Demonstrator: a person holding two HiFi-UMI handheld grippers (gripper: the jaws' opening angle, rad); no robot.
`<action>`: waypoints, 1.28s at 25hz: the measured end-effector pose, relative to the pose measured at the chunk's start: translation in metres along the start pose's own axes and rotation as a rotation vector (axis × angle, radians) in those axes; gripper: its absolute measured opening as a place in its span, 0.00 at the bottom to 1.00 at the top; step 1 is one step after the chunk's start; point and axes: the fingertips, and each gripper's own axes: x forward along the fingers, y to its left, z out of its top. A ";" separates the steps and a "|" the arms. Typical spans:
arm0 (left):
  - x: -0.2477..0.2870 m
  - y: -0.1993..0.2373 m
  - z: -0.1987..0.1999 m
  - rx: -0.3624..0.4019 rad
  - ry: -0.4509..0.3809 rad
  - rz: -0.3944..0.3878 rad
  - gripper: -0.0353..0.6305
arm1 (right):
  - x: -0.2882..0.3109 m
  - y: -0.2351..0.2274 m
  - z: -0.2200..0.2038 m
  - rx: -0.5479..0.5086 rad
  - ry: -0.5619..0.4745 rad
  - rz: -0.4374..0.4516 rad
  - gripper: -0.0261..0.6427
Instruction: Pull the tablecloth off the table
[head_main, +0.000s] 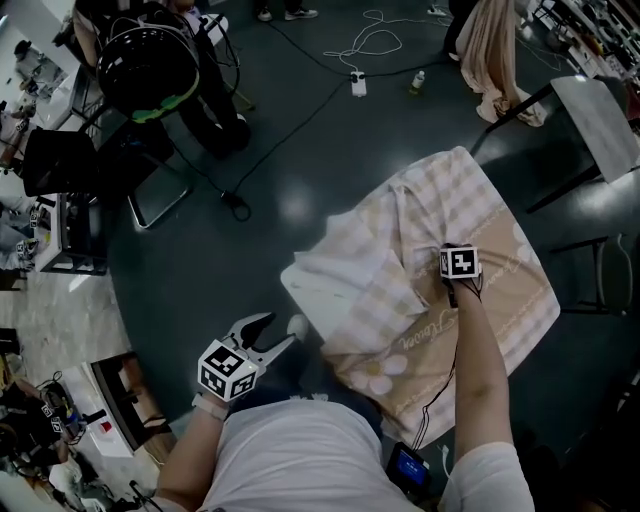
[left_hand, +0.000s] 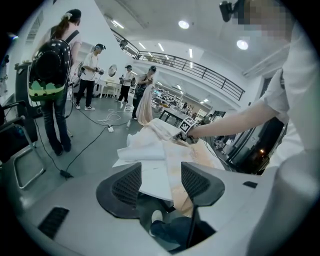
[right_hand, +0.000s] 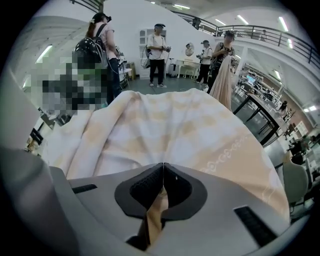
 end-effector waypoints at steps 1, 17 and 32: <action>0.001 -0.001 0.001 0.003 0.000 -0.006 0.40 | -0.002 0.002 -0.003 0.012 0.002 0.001 0.08; 0.024 -0.008 0.011 0.078 0.037 -0.121 0.40 | -0.034 0.030 -0.065 0.144 0.015 0.025 0.08; 0.054 -0.008 0.003 0.228 0.156 -0.205 0.40 | -0.076 0.073 -0.130 0.284 0.013 0.040 0.08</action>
